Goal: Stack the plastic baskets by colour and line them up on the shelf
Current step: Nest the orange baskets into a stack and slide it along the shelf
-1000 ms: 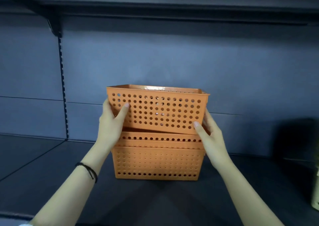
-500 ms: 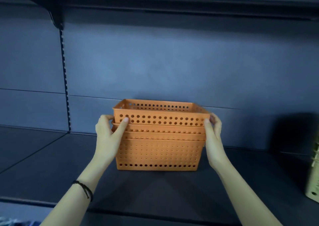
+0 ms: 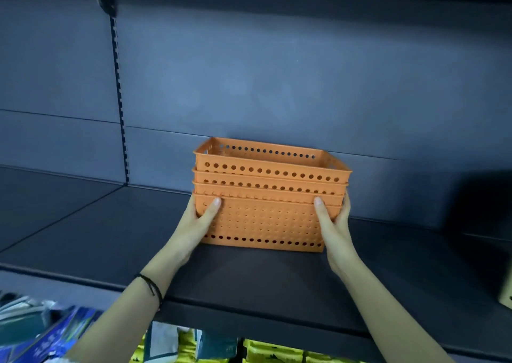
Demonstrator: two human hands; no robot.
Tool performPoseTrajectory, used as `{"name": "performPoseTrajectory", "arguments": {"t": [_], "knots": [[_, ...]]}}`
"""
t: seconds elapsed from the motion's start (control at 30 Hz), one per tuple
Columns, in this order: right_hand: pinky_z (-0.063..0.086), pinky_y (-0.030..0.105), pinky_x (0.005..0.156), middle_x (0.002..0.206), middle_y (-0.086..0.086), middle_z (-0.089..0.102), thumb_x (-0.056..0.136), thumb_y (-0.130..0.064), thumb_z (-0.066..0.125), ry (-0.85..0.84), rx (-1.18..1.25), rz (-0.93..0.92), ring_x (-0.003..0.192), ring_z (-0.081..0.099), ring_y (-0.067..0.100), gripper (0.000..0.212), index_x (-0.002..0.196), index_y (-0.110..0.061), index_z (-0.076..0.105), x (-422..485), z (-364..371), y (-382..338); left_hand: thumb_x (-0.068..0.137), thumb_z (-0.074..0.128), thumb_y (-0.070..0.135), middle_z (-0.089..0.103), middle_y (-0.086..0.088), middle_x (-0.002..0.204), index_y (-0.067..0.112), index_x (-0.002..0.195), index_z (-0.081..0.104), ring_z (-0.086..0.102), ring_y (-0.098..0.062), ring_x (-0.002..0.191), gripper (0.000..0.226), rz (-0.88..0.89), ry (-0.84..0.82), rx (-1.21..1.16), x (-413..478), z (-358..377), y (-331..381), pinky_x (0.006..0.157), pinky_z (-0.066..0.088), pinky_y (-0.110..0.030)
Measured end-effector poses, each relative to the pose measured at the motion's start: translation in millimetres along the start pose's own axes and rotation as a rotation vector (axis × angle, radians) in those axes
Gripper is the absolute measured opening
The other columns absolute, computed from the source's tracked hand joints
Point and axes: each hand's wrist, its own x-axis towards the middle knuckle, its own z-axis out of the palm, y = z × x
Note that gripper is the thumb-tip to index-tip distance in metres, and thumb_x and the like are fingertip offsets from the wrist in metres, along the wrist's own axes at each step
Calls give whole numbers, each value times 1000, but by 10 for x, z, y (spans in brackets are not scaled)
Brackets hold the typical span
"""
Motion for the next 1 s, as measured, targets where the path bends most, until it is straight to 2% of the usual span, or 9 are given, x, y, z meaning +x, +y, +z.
{"name": "performPoseTrajectory", "arguments": {"t": [0.1,0.2,0.27,0.33,0.43,0.57,0.73,0.9,1.0], "knots": [[43,39,102,132,-14,53,74,-58,60,-15,-19,29,120,51,8,80,144,-42,25,33,-58,68,81,59,60,58,13,129,32,137,39,56,3,113,65,-6,-20,45,-36,4,-31,87,45,-17],[44,33,95,132,-12,54,77,-55,60,-37,-7,13,121,52,8,76,143,-40,27,59,-59,63,81,58,59,57,14,127,30,135,40,57,14,104,64,4,15,77,-54,6,-11,81,46,-10],[45,28,91,132,-12,54,78,-54,59,-51,0,-9,119,53,6,74,143,-38,28,40,-48,73,87,55,44,58,15,124,30,131,41,57,16,101,49,32,21,67,-76,-7,-4,78,48,-7],[44,24,89,131,-15,53,80,-54,57,-49,-7,-36,119,52,2,71,143,-38,28,15,-52,94,89,55,38,60,15,122,31,129,43,58,11,105,42,61,47,57,-97,-37,-12,78,47,-6],[43,20,90,131,-18,53,83,-50,55,-64,-19,-82,116,53,-4,67,143,-37,27,-10,-26,40,86,61,45,63,11,124,29,131,46,59,1,112,50,99,80,28,-140,-98,-10,82,49,-10],[43,22,93,133,-19,54,83,-51,53,-76,20,-138,118,53,-4,64,142,-41,28,-83,135,-95,89,58,37,66,14,118,26,131,46,61,3,107,44,143,81,31,-175,-292,209,75,49,-9],[43,31,98,136,-17,54,85,-52,53,-144,78,-200,124,53,2,63,142,-43,28,-182,667,-360,84,56,42,67,26,113,37,124,49,63,5,103,41,213,111,51,-226,-876,560,71,51,-10],[44,32,99,131,-19,58,85,-50,55,-182,123,-222,121,56,1,60,140,-41,33,-368,1521,-491,74,59,58,66,19,121,38,126,50,61,0,110,57,233,174,71,-451,-1725,696,82,49,-21],[44,34,100,132,-18,58,84,-52,56,-215,129,-206,121,56,1,64,141,-41,31,-559,2095,-500,72,60,58,67,23,115,41,121,51,63,2,105,53,230,188,94,-605,-2335,773,77,51,-18]]}}
